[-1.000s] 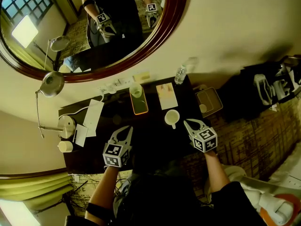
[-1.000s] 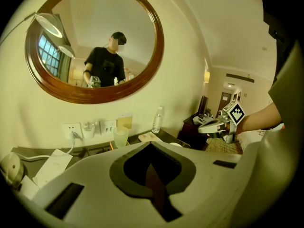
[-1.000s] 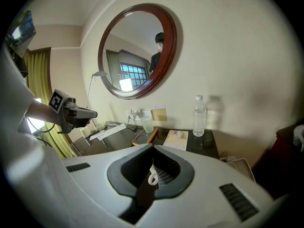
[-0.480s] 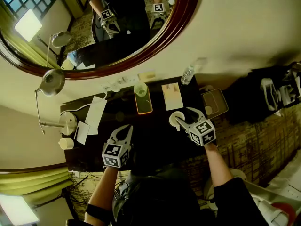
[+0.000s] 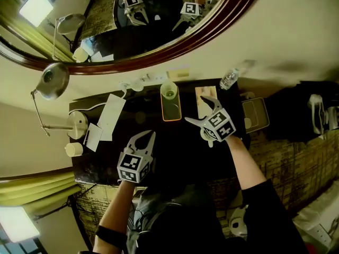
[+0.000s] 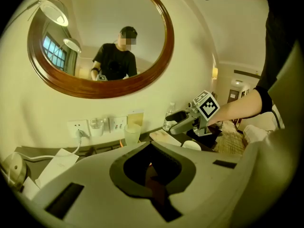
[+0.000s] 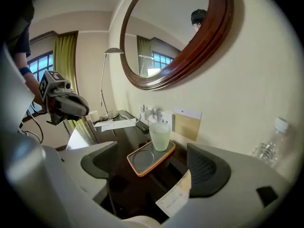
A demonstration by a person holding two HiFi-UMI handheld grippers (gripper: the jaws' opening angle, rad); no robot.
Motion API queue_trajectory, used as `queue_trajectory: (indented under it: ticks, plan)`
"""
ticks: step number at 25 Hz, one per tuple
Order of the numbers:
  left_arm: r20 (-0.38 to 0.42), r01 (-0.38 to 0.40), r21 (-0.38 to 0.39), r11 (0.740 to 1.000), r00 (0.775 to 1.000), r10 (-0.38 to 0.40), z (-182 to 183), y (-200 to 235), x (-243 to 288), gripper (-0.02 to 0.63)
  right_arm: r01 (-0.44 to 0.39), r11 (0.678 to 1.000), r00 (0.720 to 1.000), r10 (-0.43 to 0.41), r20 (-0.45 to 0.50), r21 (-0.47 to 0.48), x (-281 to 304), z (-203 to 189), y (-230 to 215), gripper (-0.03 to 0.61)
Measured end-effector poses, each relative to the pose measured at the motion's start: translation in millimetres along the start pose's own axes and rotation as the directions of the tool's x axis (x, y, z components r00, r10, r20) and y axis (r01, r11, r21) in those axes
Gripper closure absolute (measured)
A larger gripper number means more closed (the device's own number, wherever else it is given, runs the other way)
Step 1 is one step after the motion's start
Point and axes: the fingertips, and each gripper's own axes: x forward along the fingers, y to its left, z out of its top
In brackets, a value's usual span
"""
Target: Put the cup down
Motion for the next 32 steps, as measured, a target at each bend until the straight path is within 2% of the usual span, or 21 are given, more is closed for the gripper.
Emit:
queue_trajectory:
  ticks: [4, 9, 14, 23, 26, 27, 32]
  plan:
    - [-0.007, -0.026, 0.008, 1.000, 1.000, 0.026, -7, 13, 12, 0.610, -0.033, 0.999, 0.999, 0.033, -0.023, -0.030, 46, 1, -9, 0.078]
    - [-0.017, -0.067, -0.019, 0.998, 0.998, 0.067, -15, 27, 22, 0.610, -0.067, 0.997, 0.997, 0.065, -0.038, -0.049, 90, 7, -20, 0.077]
    - [-0.038, -0.077, -0.053, 0.996, 0.996, 0.075, -22, 31, 24, 0.610, -0.109, 0.991, 0.994, 0.106, -0.041, -0.082, 125, 15, -15, 0.078]
    - [-0.077, -0.120, -0.077, 0.990, 0.990, 0.115, -41, 32, 11, 0.610, -0.049, 0.996, 0.999, 0.049, -0.004, -0.075, 154, 37, -22, 0.088]
    - [-0.080, -0.132, -0.075, 0.988, 0.989, 0.126, -41, 37, 7, 0.609, -0.061, 0.993, 0.998, 0.061, -0.005, -0.104, 161, 39, -18, 0.147]
    - [-0.079, -0.135, -0.075, 0.988, 0.988, 0.129, -40, 39, 7, 0.609, -0.064, 0.991, 0.998, 0.064, -0.004, -0.114, 161, 40, -17, 0.194]
    - [-0.085, -0.133, -0.076, 0.988, 0.988, 0.127, -43, 39, 4, 0.609, -0.077, 0.987, 0.997, 0.078, 0.001, -0.143, 156, 40, -13, 0.194]
